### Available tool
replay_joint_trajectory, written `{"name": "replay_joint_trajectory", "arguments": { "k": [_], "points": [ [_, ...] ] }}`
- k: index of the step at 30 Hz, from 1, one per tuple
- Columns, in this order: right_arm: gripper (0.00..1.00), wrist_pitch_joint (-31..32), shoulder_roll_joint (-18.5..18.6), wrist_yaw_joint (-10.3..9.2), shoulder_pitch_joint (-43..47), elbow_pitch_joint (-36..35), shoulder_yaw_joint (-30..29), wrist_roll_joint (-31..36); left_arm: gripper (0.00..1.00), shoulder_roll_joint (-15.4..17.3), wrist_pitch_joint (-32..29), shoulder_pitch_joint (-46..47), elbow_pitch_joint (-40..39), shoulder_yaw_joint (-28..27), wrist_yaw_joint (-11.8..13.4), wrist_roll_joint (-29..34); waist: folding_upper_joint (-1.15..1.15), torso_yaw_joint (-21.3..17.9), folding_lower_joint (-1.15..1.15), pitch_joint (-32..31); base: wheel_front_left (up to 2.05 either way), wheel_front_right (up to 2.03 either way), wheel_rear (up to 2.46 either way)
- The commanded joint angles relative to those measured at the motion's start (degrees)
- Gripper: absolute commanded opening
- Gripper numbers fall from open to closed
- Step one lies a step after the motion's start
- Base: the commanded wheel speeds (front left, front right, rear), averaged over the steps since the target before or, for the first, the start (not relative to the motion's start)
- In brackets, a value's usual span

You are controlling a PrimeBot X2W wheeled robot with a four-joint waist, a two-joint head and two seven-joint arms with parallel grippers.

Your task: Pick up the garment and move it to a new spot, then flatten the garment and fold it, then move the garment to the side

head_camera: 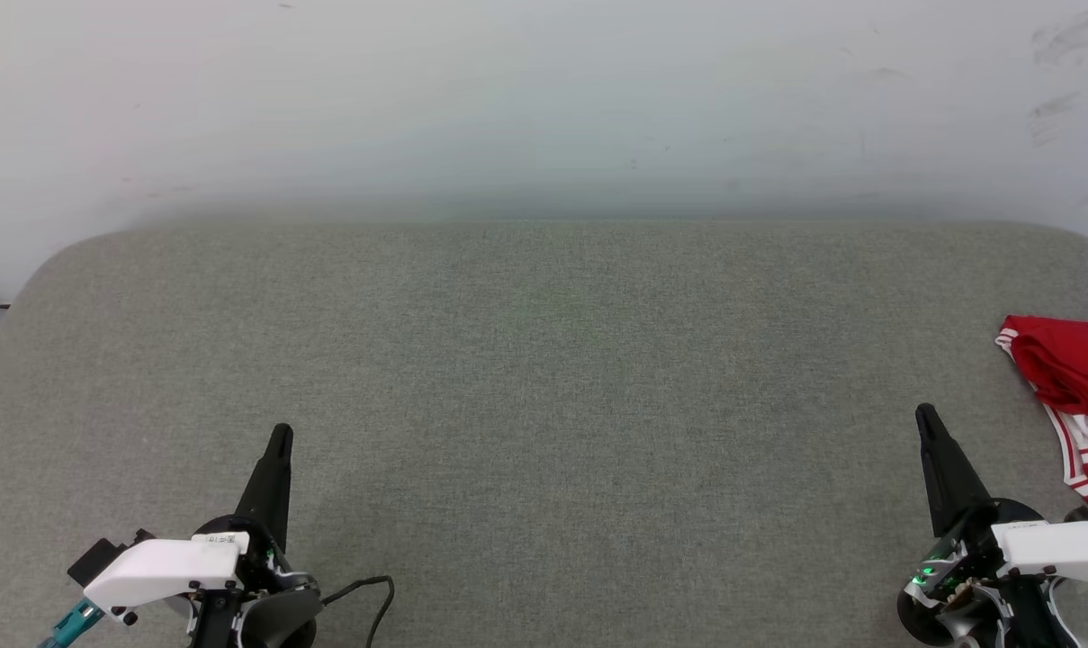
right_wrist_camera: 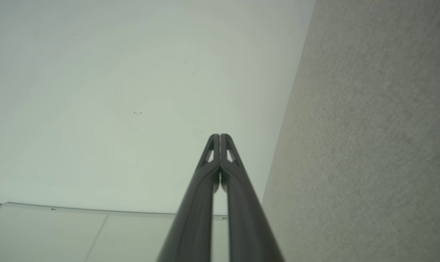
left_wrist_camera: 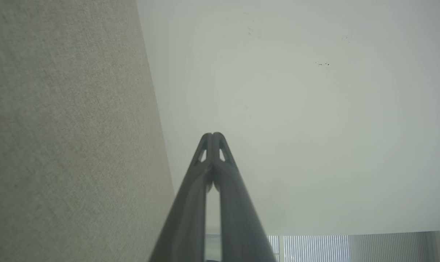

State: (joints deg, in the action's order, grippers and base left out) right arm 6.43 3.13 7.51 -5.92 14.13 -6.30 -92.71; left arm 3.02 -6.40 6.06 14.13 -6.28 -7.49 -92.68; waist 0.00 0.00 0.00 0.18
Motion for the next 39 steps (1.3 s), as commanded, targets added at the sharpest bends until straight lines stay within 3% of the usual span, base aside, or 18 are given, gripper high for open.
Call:
{"name": "replay_joint_trajectory", "arguments": {
  "k": [1,39],
  "points": [
    [0.0,0.14,-0.27,-0.04,-0.77,0.07,-0.06,0.37,0.0,-0.04,-0.13,0.48,0.01,-0.22,0.01,0.23,0.0,0.0,0.0,0.0,0.0,0.0,0.0],
    [0.0,0.2,-0.31,-0.04,-0.78,0.07,-0.13,0.48,0.0,-0.12,-0.22,0.48,0.01,-0.33,0.01,0.26,0.0,0.0,0.0,0.0,0.0,0.0,0.0]
  ]
}}
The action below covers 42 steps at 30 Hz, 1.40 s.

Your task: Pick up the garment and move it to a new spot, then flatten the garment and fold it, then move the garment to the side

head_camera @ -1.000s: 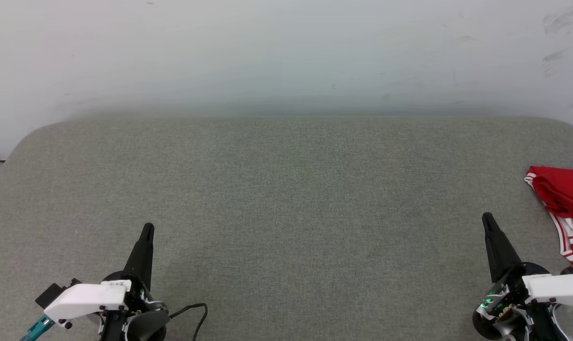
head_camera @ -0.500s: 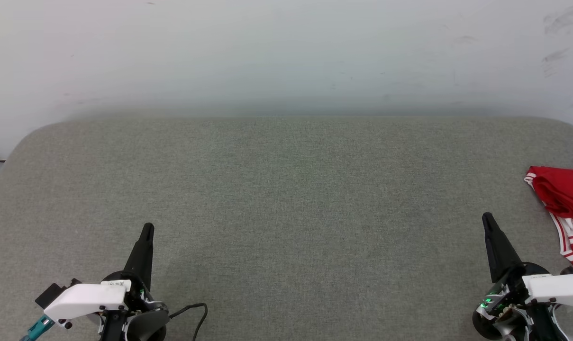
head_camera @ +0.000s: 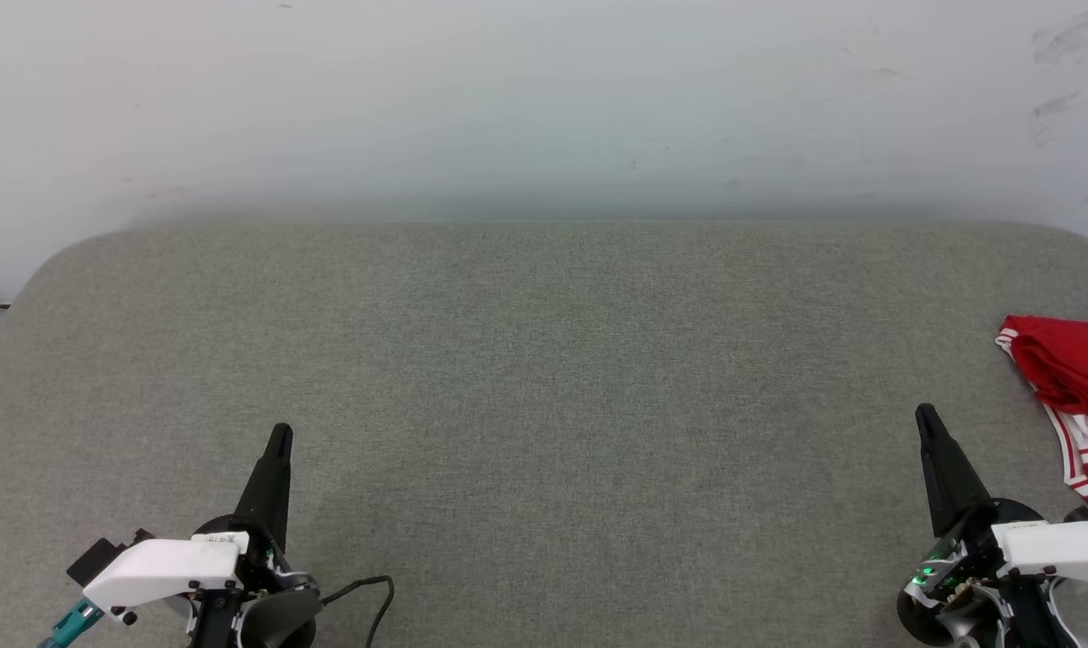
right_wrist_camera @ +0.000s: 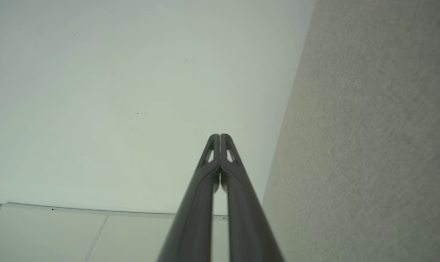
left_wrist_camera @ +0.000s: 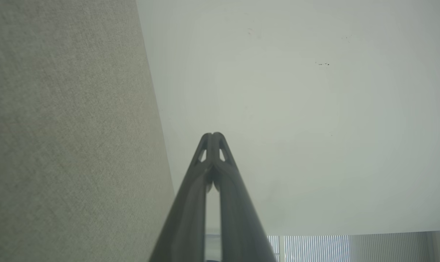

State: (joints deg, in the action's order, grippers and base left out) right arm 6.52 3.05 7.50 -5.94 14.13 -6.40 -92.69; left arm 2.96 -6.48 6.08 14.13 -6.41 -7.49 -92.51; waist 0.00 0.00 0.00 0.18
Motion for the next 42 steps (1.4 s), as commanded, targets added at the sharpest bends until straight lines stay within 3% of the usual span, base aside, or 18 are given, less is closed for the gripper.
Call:
{"name": "replay_joint_trajectory", "arguments": {
  "k": [1,42],
  "points": [
    [0.0,0.11,-0.23,-0.03,-0.77,0.07,-0.03,0.46,0.0,-0.07,-0.15,0.44,0.01,-0.18,0.01,0.1,0.0,0.0,0.0,0.0,0.0,0.0,0.0],
    [0.0,0.13,-0.26,-0.03,-0.78,0.08,-0.08,0.42,0.0,-0.12,-0.22,0.45,0.01,-0.24,0.01,0.18,0.0,0.0,0.0,0.0,0.0,0.0,0.0]
  ]
}}
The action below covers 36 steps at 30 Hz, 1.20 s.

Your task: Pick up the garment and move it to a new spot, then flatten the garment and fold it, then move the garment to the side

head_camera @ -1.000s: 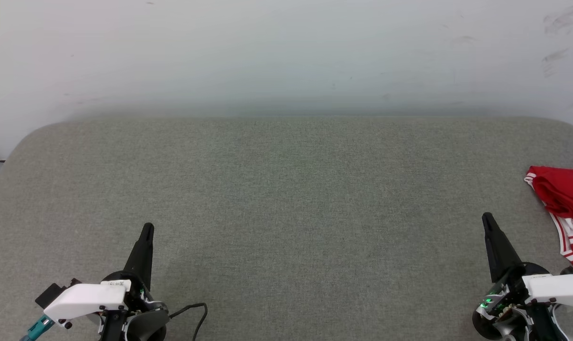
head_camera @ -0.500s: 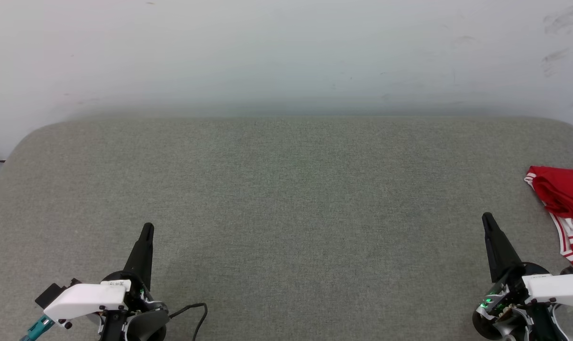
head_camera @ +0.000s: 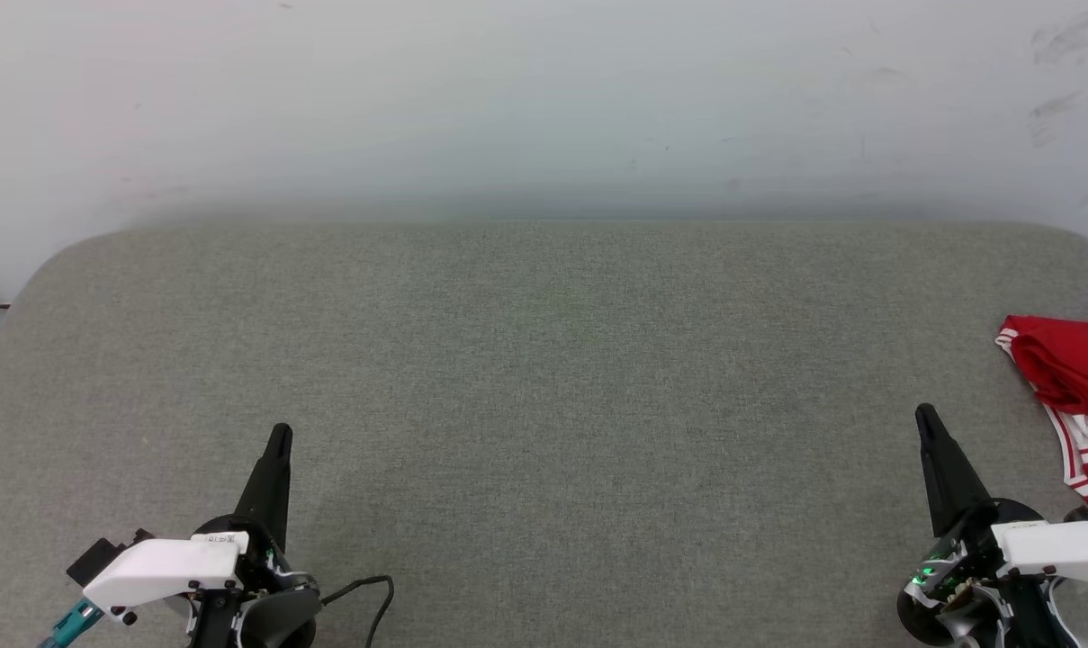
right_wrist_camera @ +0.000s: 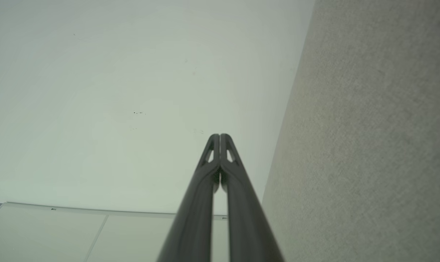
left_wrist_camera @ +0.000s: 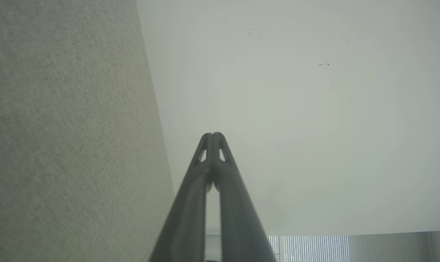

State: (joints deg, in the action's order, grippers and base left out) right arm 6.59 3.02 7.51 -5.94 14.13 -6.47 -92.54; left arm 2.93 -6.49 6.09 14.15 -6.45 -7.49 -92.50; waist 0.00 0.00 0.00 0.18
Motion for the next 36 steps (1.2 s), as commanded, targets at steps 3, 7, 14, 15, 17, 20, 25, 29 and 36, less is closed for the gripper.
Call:
{"name": "replay_joint_trajectory", "arguments": {
  "k": [3,7,14,15,17,20,25,29,36],
  "points": [
    [0.0,0.07,-0.23,-0.04,-0.77,0.08,-0.02,0.28,0.0,-0.08,-0.22,0.44,-0.01,-0.2,0.01,0.18,0.0,0.0,0.0,0.0,0.0,0.0,0.0],
    [0.0,0.07,-0.23,-0.04,-0.77,0.08,-0.02,0.28,0.0,-0.08,-0.22,0.43,-0.01,-0.19,0.01,0.18,0.0,0.0,0.0,0.0,0.0,0.0,0.0],
    [0.0,0.08,-0.24,-0.04,-0.78,0.08,-0.03,0.29,0.0,-0.09,-0.23,0.43,-0.01,-0.2,0.01,0.19,0.0,0.0,0.0,0.0,0.0,0.0,0.0],
    [0.0,0.08,-0.24,-0.04,-0.78,0.08,-0.03,0.29,0.0,-0.09,-0.23,0.43,-0.01,-0.21,0.01,0.2,0.0,0.0,0.0,0.0,0.0,0.0,0.0],
    [0.0,0.08,-0.24,-0.04,-0.78,0.08,-0.02,0.29,0.0,-0.1,-0.24,0.43,-0.01,-0.23,0.01,0.19,0.0,0.0,0.0,0.0,0.0,0.0,0.0],
    [0.0,0.08,-0.24,-0.04,-0.78,0.08,-0.04,0.29,0.0,-0.1,-0.24,0.43,-0.01,-0.21,0.01,0.19,0.0,0.0,0.0,0.0,0.0,0.0,0.0],
    [0.0,0.09,-0.25,-0.04,-0.78,0.08,-0.03,0.3,0.0,-0.09,-0.25,0.44,-0.01,-0.22,0.01,0.2,0.0,0.0,0.0,0.0,0.0,0.0,0.0],
    [0.0,0.09,-0.25,-0.04,-0.78,0.08,-0.04,0.3,0.0,-0.1,-0.24,0.44,-0.01,-0.23,0.01,0.2,0.0,0.0,0.0,0.0,0.0,0.0,0.0],
    [0.0,0.1,-0.25,-0.04,-0.78,0.08,-0.03,0.31,0.0,-0.1,-0.25,0.44,-0.01,-0.23,0.01,0.21,0.0,0.0,0.0,0.0,0.0,0.0,0.0]
  ]
}}
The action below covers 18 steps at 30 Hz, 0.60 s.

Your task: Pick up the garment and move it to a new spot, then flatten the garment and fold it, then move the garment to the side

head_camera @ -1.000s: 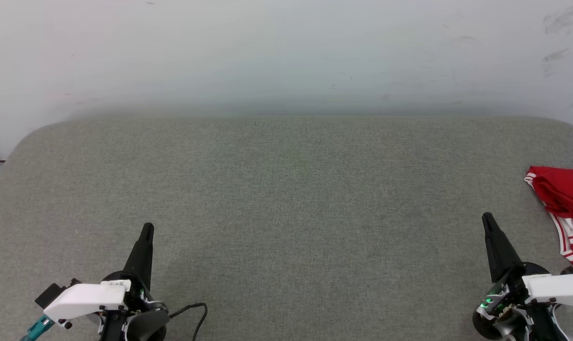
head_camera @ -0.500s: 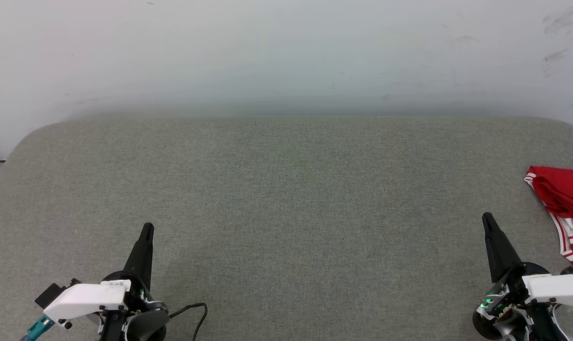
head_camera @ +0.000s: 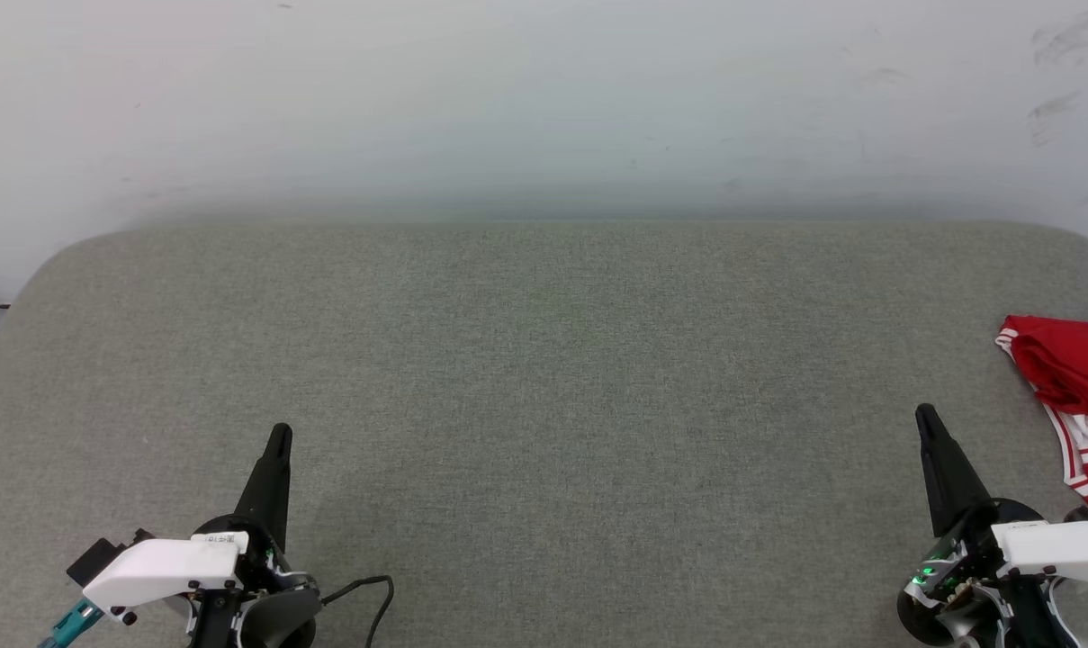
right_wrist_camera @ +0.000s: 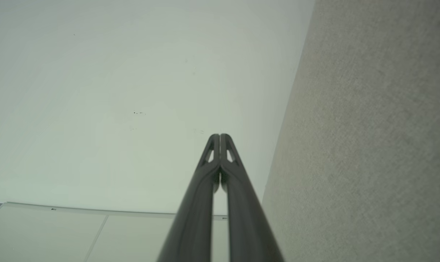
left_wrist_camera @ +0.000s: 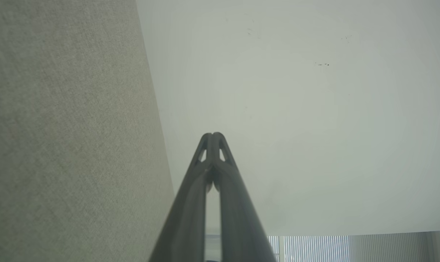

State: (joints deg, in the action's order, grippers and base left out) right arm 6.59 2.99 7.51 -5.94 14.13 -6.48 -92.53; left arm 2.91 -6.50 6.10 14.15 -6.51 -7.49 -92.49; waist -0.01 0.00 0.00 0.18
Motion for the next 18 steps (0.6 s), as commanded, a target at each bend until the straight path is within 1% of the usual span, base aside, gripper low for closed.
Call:
{"name": "replay_joint_trajectory", "arguments": {
  "k": [1,18],
  "points": [
    [0.0,0.1,-0.23,-0.04,-0.78,0.08,-0.02,0.3,0.0,-0.08,-0.24,0.43,-0.01,-0.19,0.01,0.2,0.01,0.0,0.0,0.0,0.0,0.0,0.0],
    [0.0,0.11,-0.23,-0.04,-0.78,0.08,-0.04,0.31,0.0,-0.09,-0.25,0.43,-0.01,-0.18,0.01,0.2,0.01,0.0,0.0,0.0,0.0,0.0,0.0]
  ]
}}
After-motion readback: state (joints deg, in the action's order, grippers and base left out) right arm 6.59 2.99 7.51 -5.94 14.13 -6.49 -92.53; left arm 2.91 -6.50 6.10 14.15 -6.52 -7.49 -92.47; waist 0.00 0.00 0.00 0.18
